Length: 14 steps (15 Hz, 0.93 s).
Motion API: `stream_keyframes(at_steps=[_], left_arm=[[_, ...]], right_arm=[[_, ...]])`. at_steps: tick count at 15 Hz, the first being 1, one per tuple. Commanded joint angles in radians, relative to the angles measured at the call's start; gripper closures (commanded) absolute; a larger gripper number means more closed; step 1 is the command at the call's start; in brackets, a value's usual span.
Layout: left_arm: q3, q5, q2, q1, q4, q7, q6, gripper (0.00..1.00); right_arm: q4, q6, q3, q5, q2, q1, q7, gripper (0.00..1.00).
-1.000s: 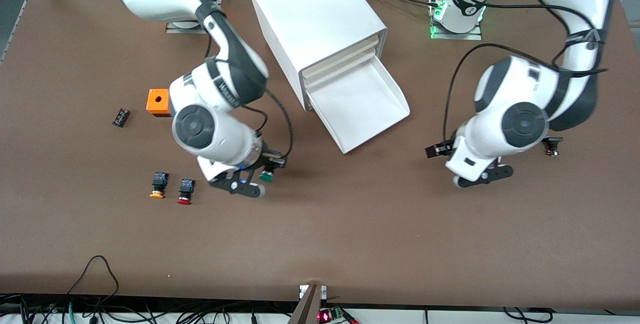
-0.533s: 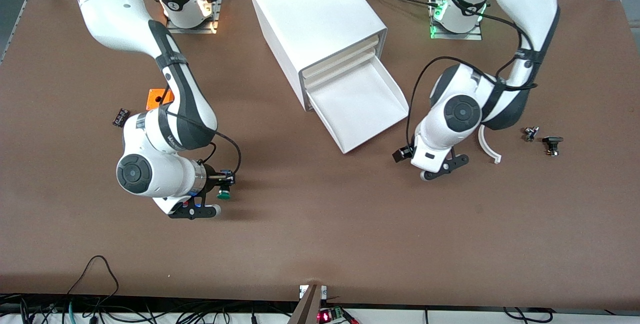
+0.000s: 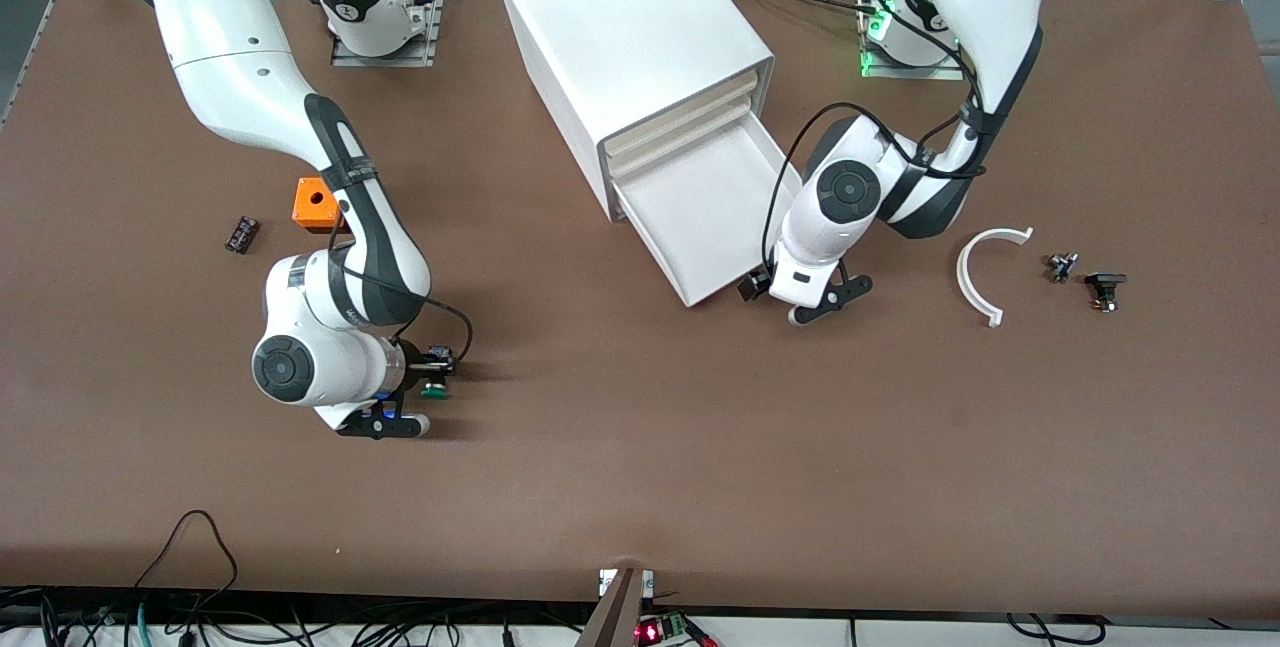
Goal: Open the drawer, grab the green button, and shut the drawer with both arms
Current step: 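Push the drawer shut with the left gripper while the right gripper releases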
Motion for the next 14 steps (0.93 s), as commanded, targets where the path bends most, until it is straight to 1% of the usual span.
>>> stream_keyframes(at_steps=[1, 2, 3, 4, 6, 7, 9, 10, 12, 14], left_arm=[[0.003, -0.005, 0.007, -0.014, -0.01, -0.014, 0.013, 0.0], [0.001, -0.008, 0.003, -0.016, -0.01, -0.018, 0.007, 0.0], [-0.017, -0.01, 0.002, -0.016, -0.011, -0.02, 0.001, 0.0], [-0.04, -0.01, 0.003, -0.008, -0.019, -0.02, -0.001, 0.0], [-0.054, -0.01, 0.008, -0.019, -0.03, -0.02, -0.001, 0.0], [-0.065, -0.01, 0.008, -0.024, -0.034, -0.02, -0.001, 0.0], [-0.083, -0.01, 0.008, -0.018, -0.041, -0.02, -0.005, 0.0], [-0.099, -0.011, 0.008, -0.016, -0.041, -0.02, -0.017, 0.0], [-0.128, -0.011, 0.008, -0.015, -0.041, -0.021, -0.039, 0.0], [-0.163, -0.013, 0.011, -0.022, -0.045, -0.032, -0.057, 0.0]], right_arm=[[-0.014, 0.024, 0.012, -0.004, 0.003, -0.03, -0.016, 1.0], [-0.014, 0.026, 0.011, -0.006, 0.007, -0.03, -0.016, 1.0], [-0.014, 0.026, 0.011, -0.007, 0.009, -0.03, -0.016, 1.0], [-0.014, 0.026, 0.011, -0.004, 0.009, -0.03, -0.016, 0.98], [-0.012, 0.026, 0.011, -0.001, 0.016, -0.031, -0.016, 0.72], [-0.012, 0.024, 0.011, -0.001, 0.016, -0.033, -0.016, 0.42], [-0.008, 0.024, 0.011, -0.007, 0.01, -0.036, -0.023, 0.11], [-0.006, 0.023, 0.011, -0.01, 0.004, -0.045, -0.025, 0.0], [-0.003, 0.018, 0.008, -0.019, -0.023, -0.06, -0.036, 0.0], [-0.017, 0.006, -0.014, -0.035, -0.078, -0.079, -0.045, 0.0]])
